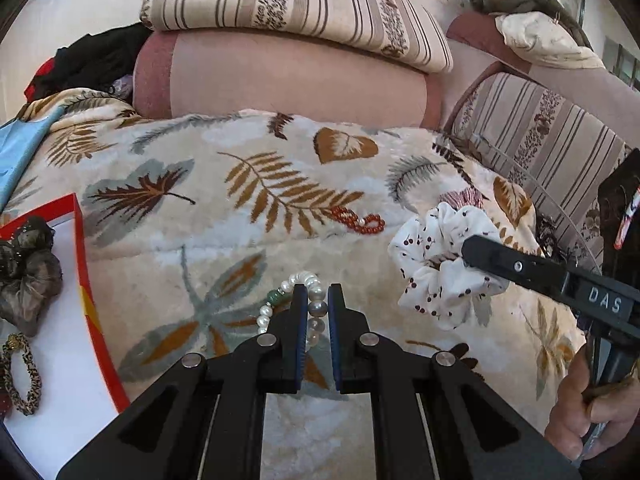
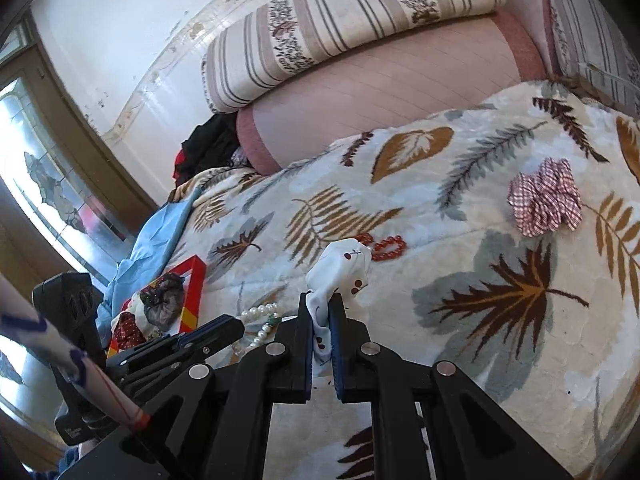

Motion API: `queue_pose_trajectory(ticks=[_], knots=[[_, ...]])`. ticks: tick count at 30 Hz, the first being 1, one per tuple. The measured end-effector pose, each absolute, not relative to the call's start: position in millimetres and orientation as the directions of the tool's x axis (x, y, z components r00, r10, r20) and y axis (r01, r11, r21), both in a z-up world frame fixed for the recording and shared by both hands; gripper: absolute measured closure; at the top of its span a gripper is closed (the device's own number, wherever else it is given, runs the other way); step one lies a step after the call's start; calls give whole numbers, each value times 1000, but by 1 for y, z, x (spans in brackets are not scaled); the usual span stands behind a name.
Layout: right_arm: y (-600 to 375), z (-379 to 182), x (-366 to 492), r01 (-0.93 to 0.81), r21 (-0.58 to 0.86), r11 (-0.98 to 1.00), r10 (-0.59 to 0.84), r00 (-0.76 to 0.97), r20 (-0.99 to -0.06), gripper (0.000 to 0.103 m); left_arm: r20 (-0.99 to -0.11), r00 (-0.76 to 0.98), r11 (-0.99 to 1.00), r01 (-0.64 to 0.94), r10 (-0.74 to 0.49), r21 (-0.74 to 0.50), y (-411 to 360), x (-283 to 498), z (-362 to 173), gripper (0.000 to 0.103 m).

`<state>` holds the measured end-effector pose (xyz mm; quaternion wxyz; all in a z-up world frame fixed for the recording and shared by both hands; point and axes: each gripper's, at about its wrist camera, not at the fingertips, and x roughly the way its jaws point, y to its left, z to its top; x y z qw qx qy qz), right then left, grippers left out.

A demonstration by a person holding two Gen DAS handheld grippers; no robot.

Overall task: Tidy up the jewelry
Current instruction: 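Grasp and lift the pearl bracelet with the left tool while the right tool holds the white scrunchie, then carry the pearl bracelet with the left tool while the right tool carries the white scrunchie to the tray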

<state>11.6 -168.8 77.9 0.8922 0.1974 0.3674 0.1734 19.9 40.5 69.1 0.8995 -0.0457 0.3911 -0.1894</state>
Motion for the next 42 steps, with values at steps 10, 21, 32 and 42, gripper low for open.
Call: queue_pose_trajectory(ticks=[10,21,32,42], knots=[[-156,79,9,-205,456,866,464,669,-580,94,-663,662,934,302,-349,-190,42,15,78,93],[-155,77,8,-210,451,867,464,667,-583,94,-640,711,950,293,-291,-107,39,9,85,93],[-148,77,7,-225,440,869,466,668,-580,94,-610,751,955,294,-252,-33,33,1,91,93],[-144,75,7,-239,429,871,469,664,-583,94,-605,759,955,296,-240,-7,30,-1,92,93]])
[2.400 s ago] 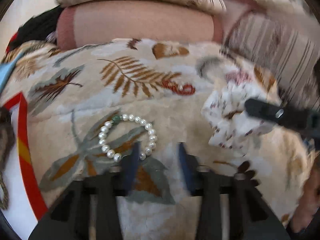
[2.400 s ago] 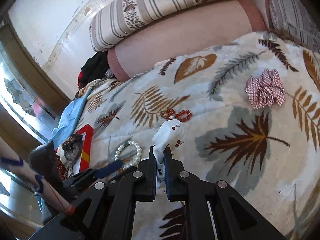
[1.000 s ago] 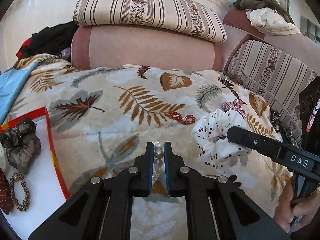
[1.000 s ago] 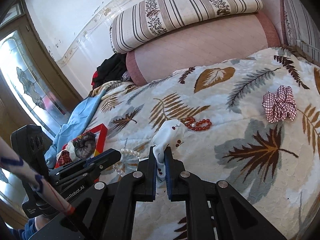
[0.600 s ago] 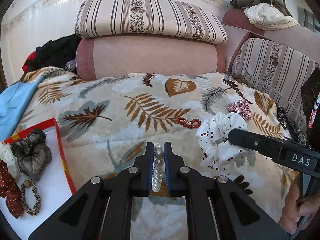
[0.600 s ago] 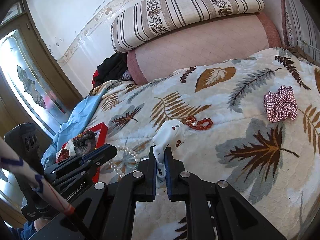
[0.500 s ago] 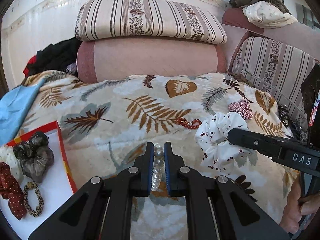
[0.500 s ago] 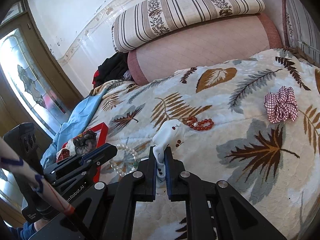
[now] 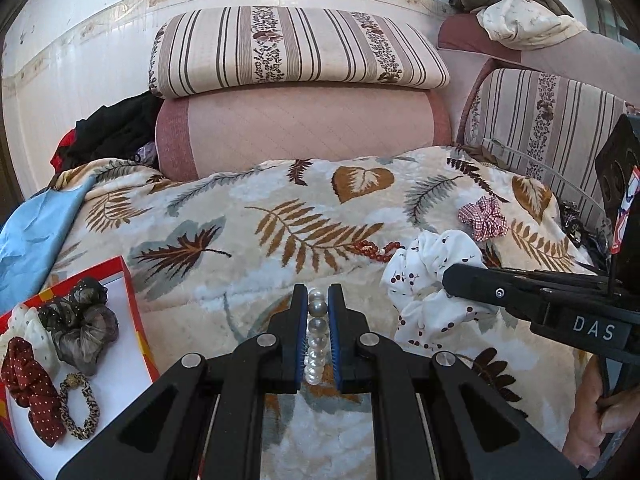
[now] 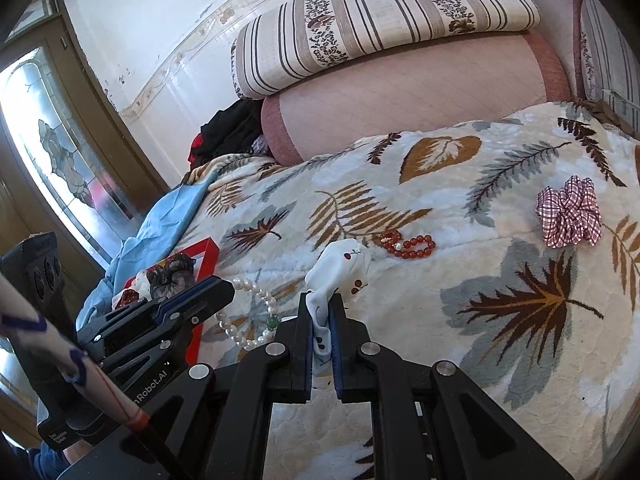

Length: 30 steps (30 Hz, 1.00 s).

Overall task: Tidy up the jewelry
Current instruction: 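Carry the pearl bracelet with the left tool while the right tool carries the white scrunchie to the tray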

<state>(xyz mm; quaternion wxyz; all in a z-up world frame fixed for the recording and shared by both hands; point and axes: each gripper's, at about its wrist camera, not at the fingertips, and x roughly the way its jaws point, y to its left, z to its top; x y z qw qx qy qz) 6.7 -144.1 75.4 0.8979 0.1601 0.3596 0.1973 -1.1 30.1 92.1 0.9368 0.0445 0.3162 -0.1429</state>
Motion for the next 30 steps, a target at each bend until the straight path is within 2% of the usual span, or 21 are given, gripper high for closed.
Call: queue_pose_trajectory(ticks=[21,30], knots=[[-138,76,6,-265,436,860,492,658,-571,94,-601,765,957,291,-233,-1,32,-2,94,93],[-121,79,6,-299,442,846,519,652,-553,94,-583,786,968,252,-209,-7,59,-9,105,93]])
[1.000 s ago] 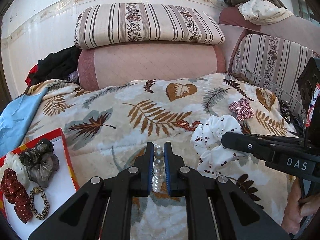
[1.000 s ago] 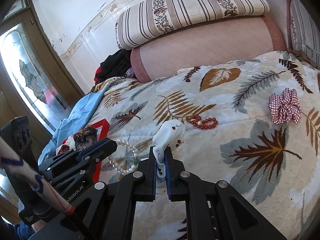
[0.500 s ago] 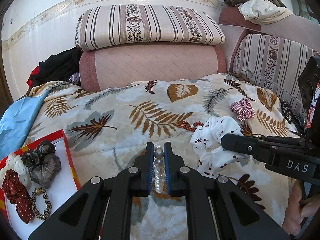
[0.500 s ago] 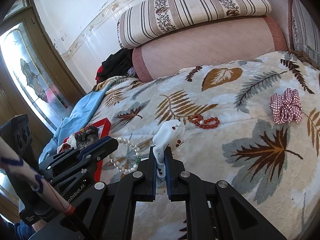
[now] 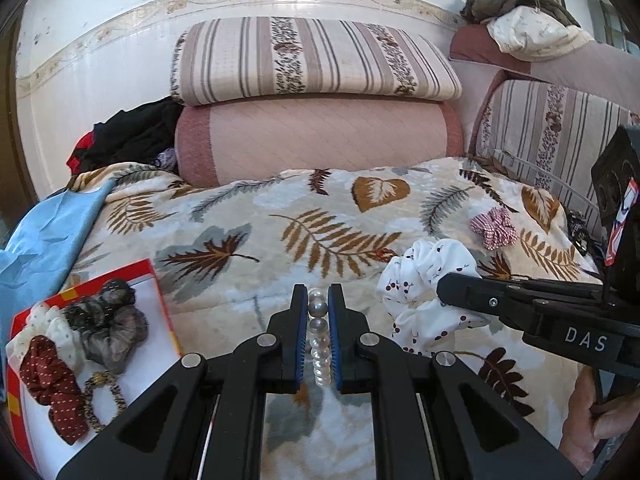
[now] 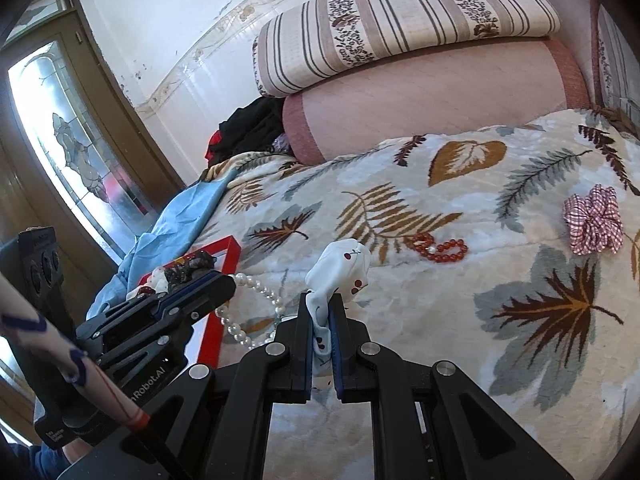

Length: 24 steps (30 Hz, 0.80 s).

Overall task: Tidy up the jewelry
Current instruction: 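Carry the pearl bracelet with the left tool while the right tool carries the white scrunchie to the tray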

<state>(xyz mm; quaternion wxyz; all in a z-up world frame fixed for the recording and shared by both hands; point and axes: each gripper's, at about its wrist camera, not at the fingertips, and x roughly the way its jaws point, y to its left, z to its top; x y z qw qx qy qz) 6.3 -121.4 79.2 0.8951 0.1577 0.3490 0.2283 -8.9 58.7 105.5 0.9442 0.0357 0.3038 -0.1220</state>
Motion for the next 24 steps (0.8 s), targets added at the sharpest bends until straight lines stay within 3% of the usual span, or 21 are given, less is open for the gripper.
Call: queue_pose_trajectory(ticks=[14,24], knots=[[-64,105,-17,-398,473,786,607,639,-472,94,-501,851,987,124,-158,-101,158,-59,159,93],[0,103,-27,-483,533,695,715,538,-446,94,-540,841,979,-131,27,-156,278,-93,152,93]])
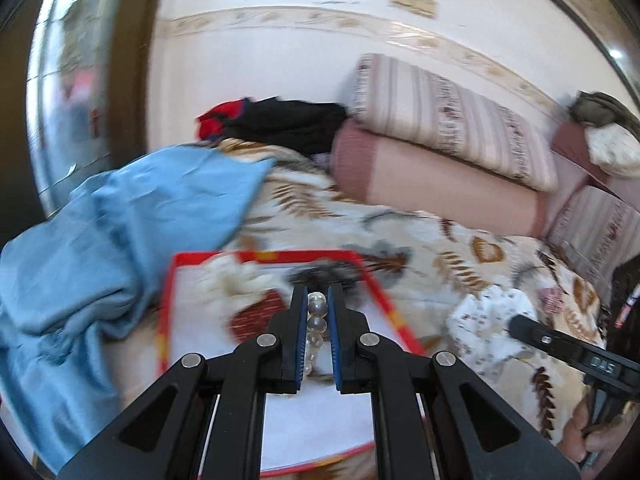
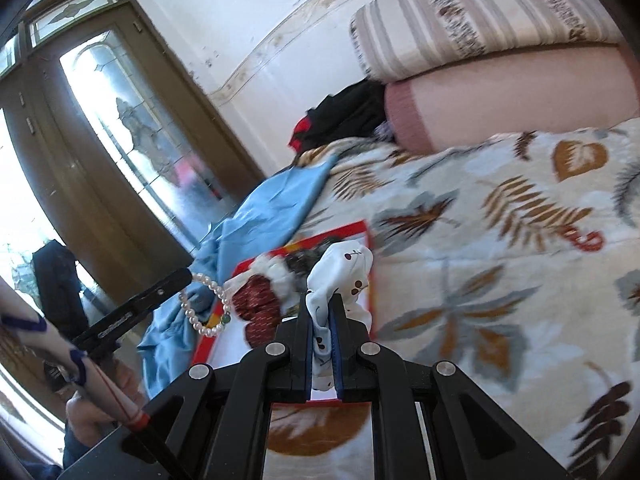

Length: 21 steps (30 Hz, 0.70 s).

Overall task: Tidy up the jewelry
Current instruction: 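Carry the pearl bracelet with the left tool while the right tool carries the white scrunchie to the tray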

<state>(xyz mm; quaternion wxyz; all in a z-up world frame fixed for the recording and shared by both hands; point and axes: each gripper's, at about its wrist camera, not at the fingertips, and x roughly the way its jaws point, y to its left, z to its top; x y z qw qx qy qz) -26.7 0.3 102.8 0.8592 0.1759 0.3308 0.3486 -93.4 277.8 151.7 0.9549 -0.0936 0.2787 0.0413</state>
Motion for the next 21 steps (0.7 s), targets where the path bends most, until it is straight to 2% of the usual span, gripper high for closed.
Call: queue_pose_trajectory(ticks=[4,10,21], knots=[[27,97,-26,-509,534,675,737,503,-451,94,-578,813,963,-206,69,-175,313,-92,135,93],[62,80,-17,-508,551,662,750,458,-478,94,-657,753,943,-244,36,-228,334,-77,107,93],[88,53,4,-455,550,700,714,431,-552,94,-727,685,949,-260,52,-178,327,-59,85,93]])
